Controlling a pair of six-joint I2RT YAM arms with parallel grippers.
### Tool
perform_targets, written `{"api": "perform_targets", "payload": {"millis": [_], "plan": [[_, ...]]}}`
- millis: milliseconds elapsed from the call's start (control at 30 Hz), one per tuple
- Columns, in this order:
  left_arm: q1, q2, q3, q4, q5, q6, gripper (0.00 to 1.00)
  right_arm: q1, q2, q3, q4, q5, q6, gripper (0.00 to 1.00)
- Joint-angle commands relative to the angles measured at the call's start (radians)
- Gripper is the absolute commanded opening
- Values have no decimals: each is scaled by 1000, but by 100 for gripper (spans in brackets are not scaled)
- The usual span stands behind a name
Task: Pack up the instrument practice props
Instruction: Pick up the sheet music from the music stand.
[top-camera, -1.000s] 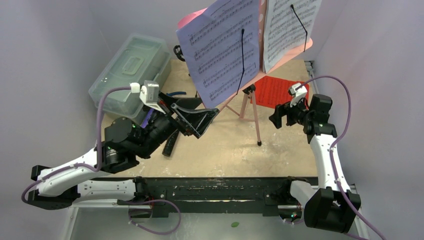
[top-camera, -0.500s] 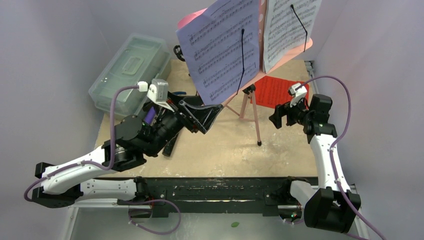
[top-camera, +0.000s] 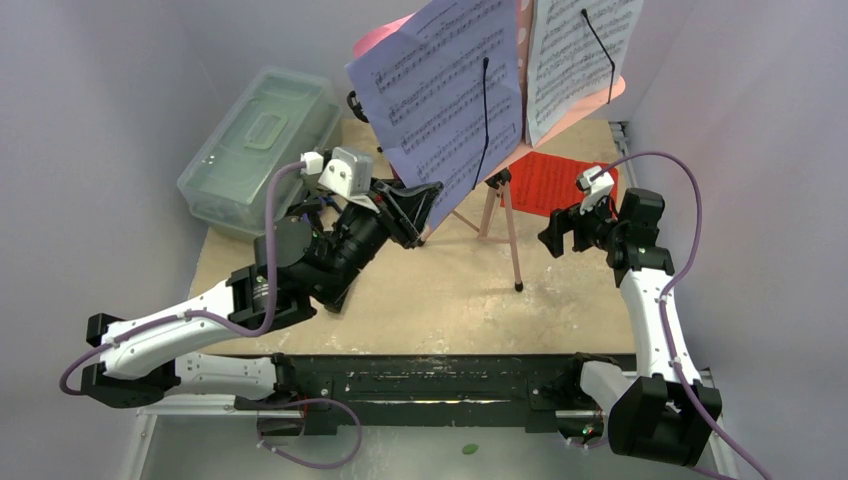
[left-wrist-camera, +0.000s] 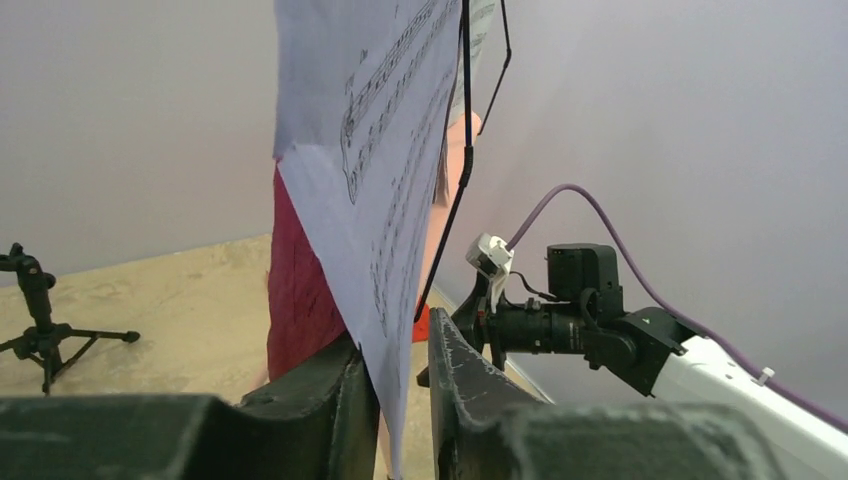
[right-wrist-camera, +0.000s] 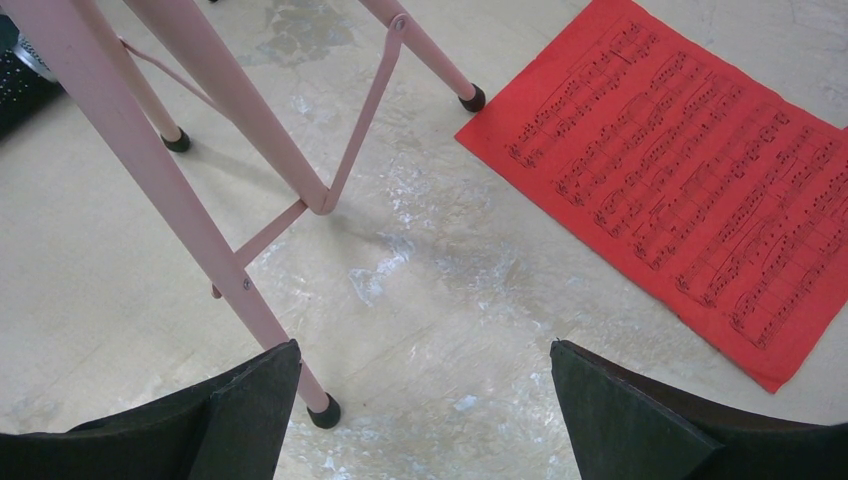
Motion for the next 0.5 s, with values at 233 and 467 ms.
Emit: {"api": "perform_targets", "payload": {"millis": [233,467], "plan": [[2,37,110,37,-38,199,0,-1,-28,15,-12,-33,-28,99],[2,0,134,88,6,270,0,-1,-29,14,-13,-40,-30,99]]}}
